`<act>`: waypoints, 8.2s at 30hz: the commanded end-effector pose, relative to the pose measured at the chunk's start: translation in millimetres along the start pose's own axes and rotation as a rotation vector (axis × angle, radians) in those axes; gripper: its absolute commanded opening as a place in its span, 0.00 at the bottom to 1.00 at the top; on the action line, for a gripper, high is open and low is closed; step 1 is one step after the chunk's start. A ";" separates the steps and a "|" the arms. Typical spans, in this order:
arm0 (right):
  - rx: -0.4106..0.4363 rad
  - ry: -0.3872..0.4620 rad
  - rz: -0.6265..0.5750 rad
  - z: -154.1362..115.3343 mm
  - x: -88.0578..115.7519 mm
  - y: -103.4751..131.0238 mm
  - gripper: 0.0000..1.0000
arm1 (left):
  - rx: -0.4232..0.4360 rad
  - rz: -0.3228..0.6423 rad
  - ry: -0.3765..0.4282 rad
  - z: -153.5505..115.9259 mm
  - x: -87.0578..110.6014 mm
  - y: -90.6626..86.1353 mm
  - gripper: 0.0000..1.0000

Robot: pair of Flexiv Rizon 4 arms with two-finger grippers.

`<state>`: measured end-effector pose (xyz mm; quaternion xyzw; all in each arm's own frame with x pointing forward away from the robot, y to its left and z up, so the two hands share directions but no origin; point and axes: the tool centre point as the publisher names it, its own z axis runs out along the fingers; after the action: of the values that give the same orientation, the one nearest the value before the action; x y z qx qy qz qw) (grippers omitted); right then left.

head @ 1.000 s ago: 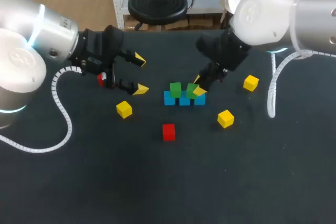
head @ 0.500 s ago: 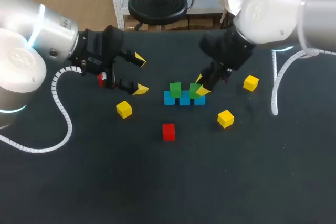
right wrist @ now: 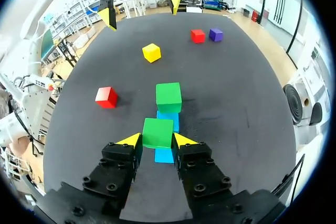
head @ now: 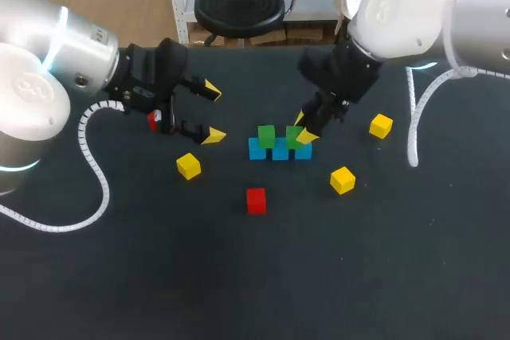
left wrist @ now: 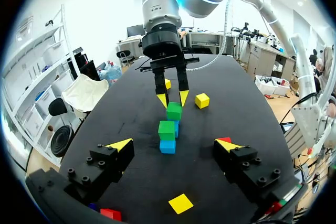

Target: Place the blue cubes, place green cubes on the blue cubes, place the yellow cubes on the green cubes, then place the red cubes on the yellow cubes, and place purple cube on the red cubes.

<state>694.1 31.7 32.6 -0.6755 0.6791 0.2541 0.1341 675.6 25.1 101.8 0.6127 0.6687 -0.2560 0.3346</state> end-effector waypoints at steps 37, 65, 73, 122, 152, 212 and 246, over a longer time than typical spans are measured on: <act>-0.042 0.020 -0.004 2.8 1.6 -6.8 0.00 | -0.002 0.003 -0.007 -0.5 1.6 -1.0 1.00; -0.028 0.005 0.027 0.9 3.3 -8.9 1.00 | -0.002 0.003 -0.007 -0.5 1.6 -1.0 1.00; -0.019 0.005 0.053 6.0 2.8 -16.1 0.96 | -0.002 0.003 -0.007 -0.5 1.6 -1.0 1.00; -0.023 0.046 -0.027 -0.4 1.2 -7.8 0.00 | -0.002 0.003 -0.007 -0.5 1.6 -1.0 1.00; -0.028 0.061 -0.036 6.0 2.6 -8.3 0.11 | -0.002 0.003 -0.007 -0.5 1.6 -1.0 1.00; 0.036 -0.119 -0.085 -60.9 26.2 46.9 1.00 | -0.002 0.003 -0.007 -0.5 1.6 -1.0 1.00; -0.082 -0.038 -0.273 -12.3 73.7 84.4 1.00 | -0.002 0.003 -0.007 -0.5 1.6 -1.0 1.00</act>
<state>601.9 -45.5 19.9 -0.7606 0.5675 0.2712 0.1608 675.6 25.1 101.8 0.6127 0.6687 -0.2560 0.3345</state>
